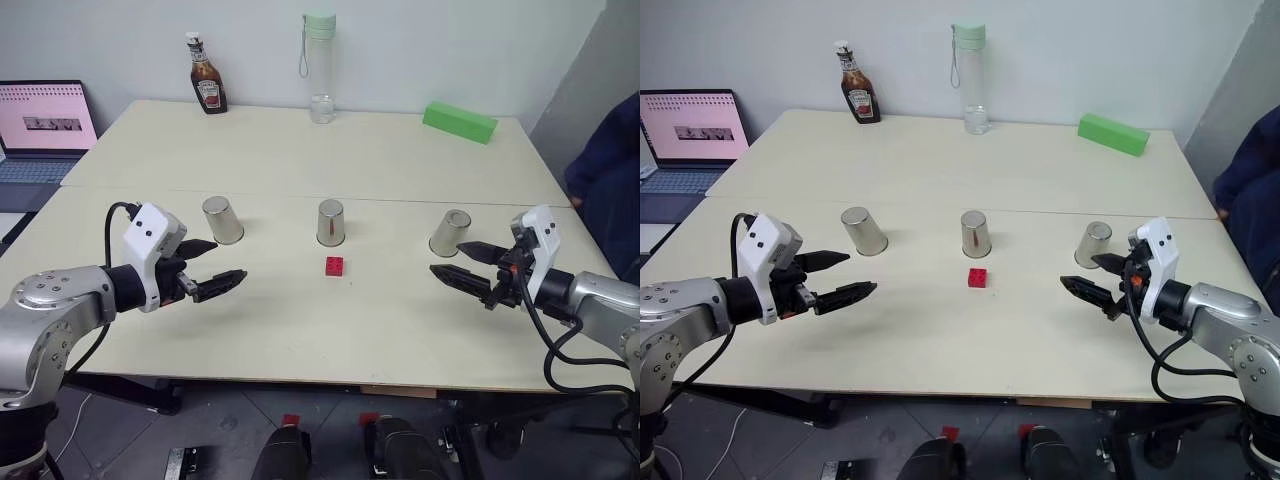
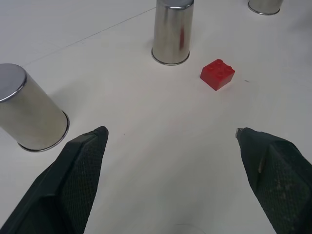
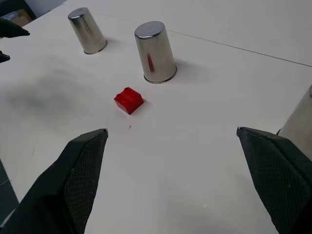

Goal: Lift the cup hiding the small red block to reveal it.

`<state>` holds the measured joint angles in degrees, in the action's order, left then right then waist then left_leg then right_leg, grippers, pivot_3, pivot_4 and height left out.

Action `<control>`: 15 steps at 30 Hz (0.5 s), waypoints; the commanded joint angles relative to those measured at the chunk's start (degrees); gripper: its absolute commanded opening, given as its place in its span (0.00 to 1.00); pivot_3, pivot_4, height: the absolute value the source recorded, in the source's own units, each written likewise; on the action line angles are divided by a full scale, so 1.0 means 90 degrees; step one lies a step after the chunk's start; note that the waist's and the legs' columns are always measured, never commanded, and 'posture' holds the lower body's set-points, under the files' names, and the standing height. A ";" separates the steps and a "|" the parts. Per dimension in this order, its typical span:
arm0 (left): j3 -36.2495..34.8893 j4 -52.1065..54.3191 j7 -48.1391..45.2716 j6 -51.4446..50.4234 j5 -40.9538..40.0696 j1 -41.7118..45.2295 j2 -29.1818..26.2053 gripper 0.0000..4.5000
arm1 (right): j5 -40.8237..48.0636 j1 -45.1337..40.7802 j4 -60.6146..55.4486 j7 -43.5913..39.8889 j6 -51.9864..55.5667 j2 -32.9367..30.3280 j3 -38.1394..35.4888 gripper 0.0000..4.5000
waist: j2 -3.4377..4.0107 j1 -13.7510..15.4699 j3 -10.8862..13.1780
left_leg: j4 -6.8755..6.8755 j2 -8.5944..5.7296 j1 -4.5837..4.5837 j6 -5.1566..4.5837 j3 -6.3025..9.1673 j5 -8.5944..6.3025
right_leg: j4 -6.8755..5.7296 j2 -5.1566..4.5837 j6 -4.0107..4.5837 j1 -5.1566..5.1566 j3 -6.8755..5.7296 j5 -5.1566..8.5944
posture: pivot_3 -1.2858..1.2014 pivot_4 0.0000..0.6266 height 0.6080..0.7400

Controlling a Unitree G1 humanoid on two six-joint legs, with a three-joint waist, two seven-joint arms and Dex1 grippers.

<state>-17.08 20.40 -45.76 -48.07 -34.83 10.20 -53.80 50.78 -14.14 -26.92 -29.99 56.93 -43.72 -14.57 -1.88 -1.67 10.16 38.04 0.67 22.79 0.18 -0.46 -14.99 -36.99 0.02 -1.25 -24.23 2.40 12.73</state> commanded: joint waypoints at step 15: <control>-0.0079 0.0131 -0.0008 0.0116 0.0018 0.0082 -0.0055 0.99 | 0.0051 -0.0053 -0.0150 -0.0035 -0.0108 0.0016 -0.0117 1.00 | 0.0000 0.0000 0.0000 | 0.0000 0.0000 0.0000 0.0000 0.0000 0.0000 | 0.0000 0.0000 -0.0001 0.0000 0.0001 -0.0001 | 0.52 0.24 1.00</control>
<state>-17.08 20.41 -45.72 -48.07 -34.85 10.26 -53.80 50.76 -14.24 -26.92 -30.00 56.87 -43.69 -14.54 -1.87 -1.67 10.16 38.04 0.67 22.79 0.18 -0.47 -14.99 -36.99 0.02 -1.26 -24.23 2.40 12.72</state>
